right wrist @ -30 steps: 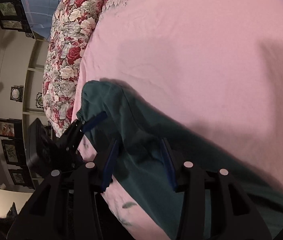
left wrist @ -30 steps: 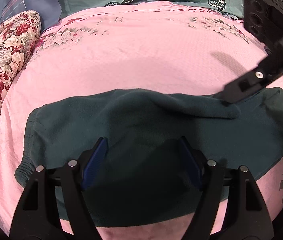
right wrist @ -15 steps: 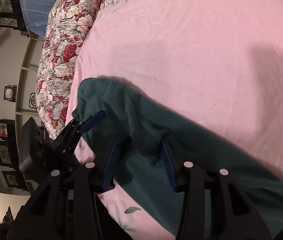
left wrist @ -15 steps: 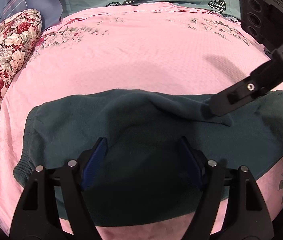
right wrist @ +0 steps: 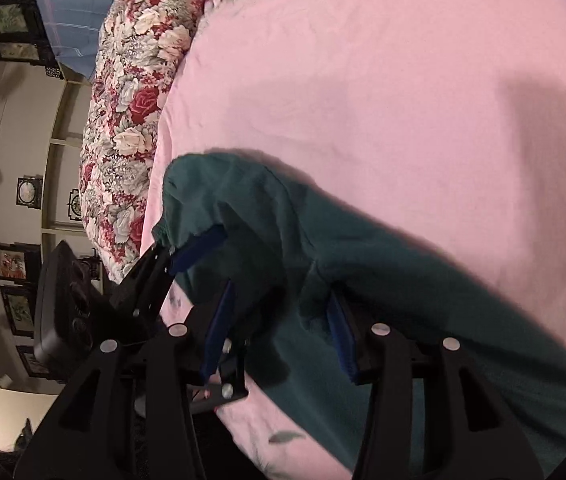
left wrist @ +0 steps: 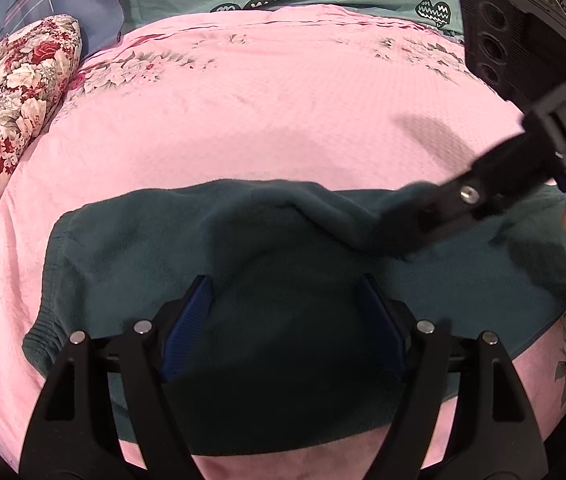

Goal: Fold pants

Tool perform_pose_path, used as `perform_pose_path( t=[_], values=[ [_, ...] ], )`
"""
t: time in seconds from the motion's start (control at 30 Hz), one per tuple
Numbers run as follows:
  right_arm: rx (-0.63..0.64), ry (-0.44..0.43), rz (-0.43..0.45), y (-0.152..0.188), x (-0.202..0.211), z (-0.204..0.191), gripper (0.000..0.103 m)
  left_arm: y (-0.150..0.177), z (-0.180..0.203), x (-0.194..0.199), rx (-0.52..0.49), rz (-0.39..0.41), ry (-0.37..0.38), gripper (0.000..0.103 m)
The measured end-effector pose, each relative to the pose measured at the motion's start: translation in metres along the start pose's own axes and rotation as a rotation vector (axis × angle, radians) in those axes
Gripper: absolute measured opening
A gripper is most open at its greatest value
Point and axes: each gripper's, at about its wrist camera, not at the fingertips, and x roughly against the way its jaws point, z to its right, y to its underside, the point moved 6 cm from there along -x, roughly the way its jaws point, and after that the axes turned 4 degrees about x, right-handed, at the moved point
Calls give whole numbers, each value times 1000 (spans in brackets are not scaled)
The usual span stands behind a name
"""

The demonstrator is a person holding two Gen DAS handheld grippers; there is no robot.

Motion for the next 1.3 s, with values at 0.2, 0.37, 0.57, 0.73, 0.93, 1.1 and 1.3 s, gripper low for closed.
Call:
perform_pose_path(
  t=[0.2, 0.37, 0.57, 0.73, 0.93, 1.1, 1.3],
  values=[
    [20, 50, 59, -4, 4, 10, 16, 0, 0, -1, 1, 0, 2, 77],
    [-18, 57, 159, -14, 21, 23, 9, 0, 1, -2, -7, 0, -5, 77],
    [-84, 39, 240, -47, 38, 41, 9, -9, 3, -6, -18, 1, -21, 79],
    [-102, 68, 202, -63, 22, 61, 8, -8, 2, -9, -15, -1, -21, 80],
    [-95, 37, 124, -71, 36, 63, 16, -8, 0, -7, -10, -2, -16, 81],
    [-115, 77, 175, -77, 65, 71, 33, -7, -2, -7, -3, -4, -11, 82],
    [34, 51, 191, -49, 46, 3, 26, -18, -9, 11, 20, 58, -25, 81]
  ],
)
